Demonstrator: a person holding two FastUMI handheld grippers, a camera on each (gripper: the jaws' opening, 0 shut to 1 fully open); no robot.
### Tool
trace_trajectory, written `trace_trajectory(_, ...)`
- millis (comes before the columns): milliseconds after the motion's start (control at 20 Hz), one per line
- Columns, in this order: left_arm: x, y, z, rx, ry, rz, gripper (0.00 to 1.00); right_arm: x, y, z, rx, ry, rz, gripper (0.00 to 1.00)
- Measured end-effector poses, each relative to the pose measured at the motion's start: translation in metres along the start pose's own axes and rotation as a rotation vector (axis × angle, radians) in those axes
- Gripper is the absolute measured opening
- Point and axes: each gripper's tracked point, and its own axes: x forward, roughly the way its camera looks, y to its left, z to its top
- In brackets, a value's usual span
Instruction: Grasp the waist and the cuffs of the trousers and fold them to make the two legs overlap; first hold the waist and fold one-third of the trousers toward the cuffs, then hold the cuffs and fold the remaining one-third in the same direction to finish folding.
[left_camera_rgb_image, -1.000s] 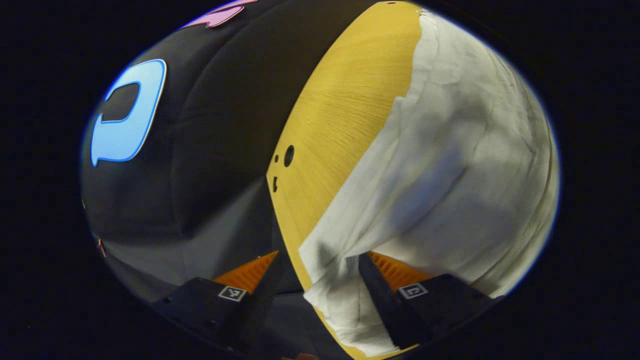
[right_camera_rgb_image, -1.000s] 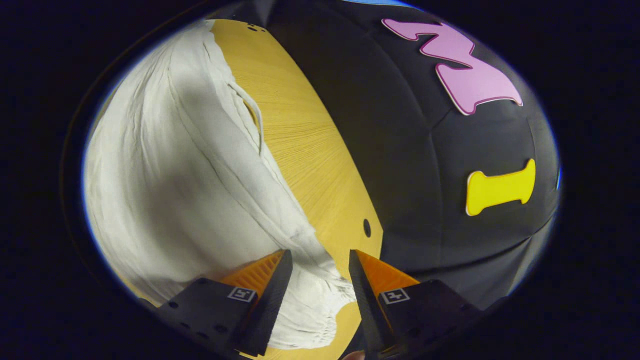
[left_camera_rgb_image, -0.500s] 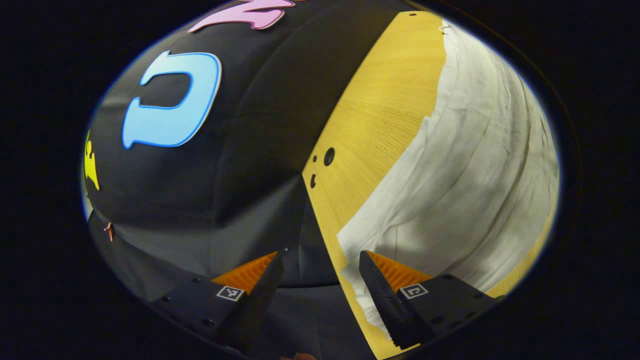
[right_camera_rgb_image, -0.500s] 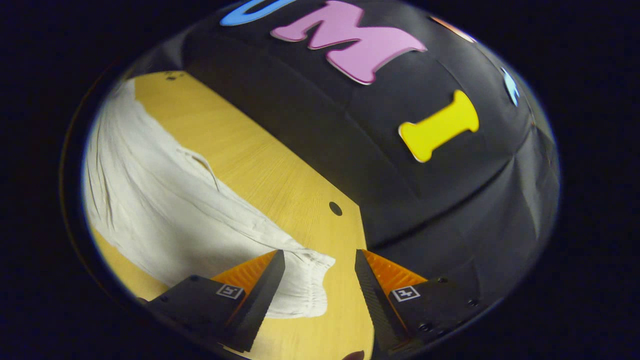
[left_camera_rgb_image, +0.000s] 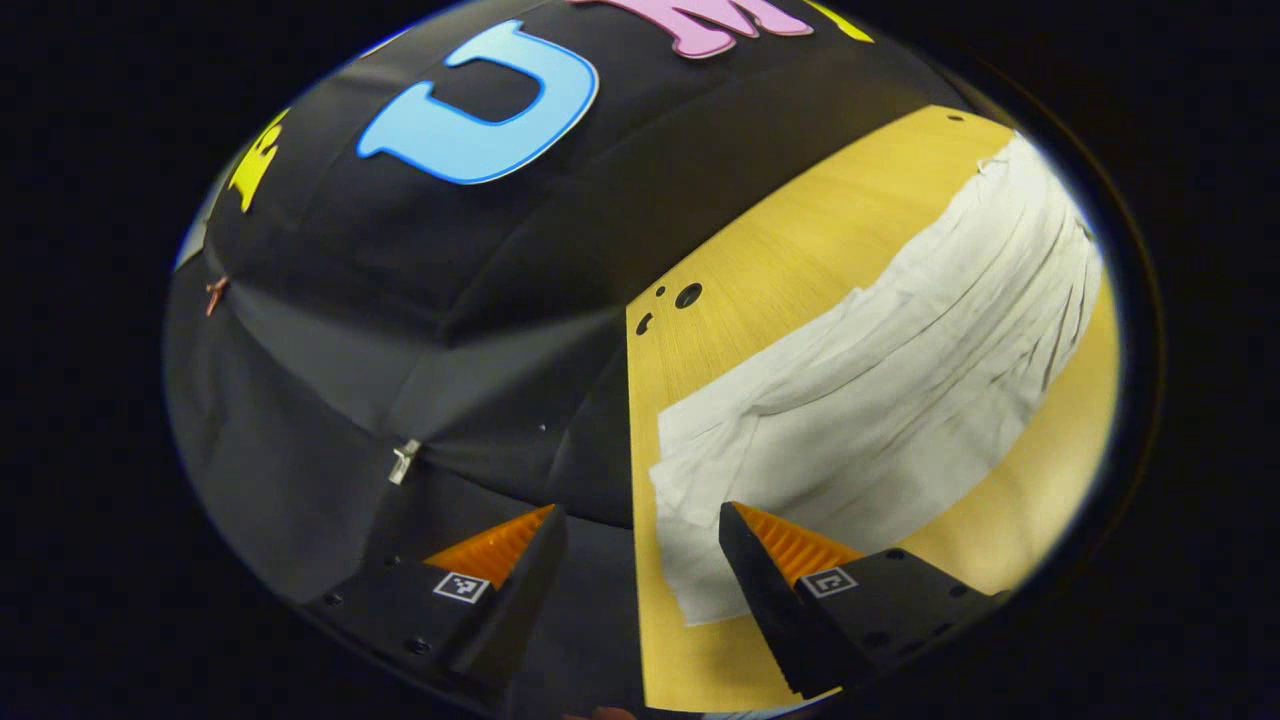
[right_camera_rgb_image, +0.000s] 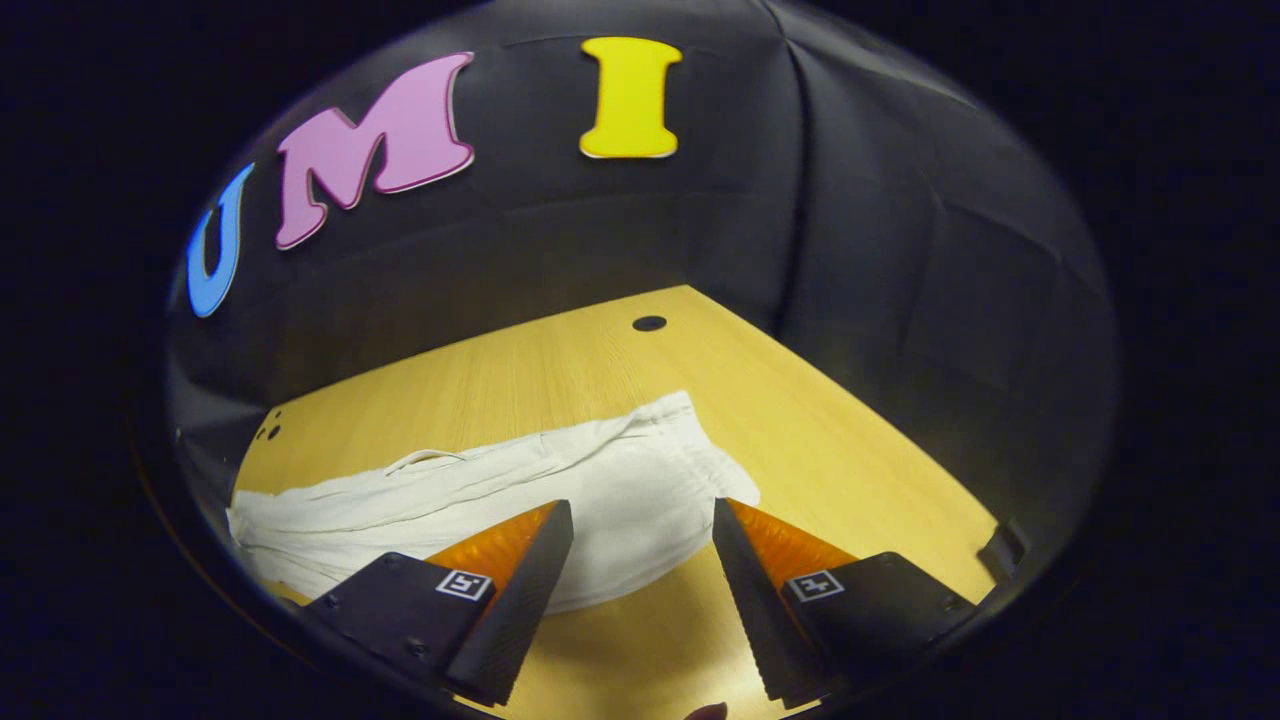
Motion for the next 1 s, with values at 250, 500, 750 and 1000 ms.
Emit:
trace_trajectory(250,-0.010,-0.013,-0.011,-0.293,0.028,-0.077,0.97,0.020,-0.030,-0.025,0.198,0.084,-0.046,0.92)
trace_trajectory(500,-0.013,-0.035,-0.035,-0.597,0.099,-0.153,0.97,0.042,-0.043,-0.029,0.401,0.133,-0.059,0.92)
trace_trajectory(750,-0.018,-0.053,-0.058,-0.888,0.171,-0.193,0.98,0.057,-0.041,-0.020,0.429,0.133,-0.085,0.92)
trace_trajectory(1000,-0.002,-0.079,-0.057,-1.135,0.237,-0.266,0.96,0.061,-0.050,-0.023,0.405,0.166,-0.144,0.79)
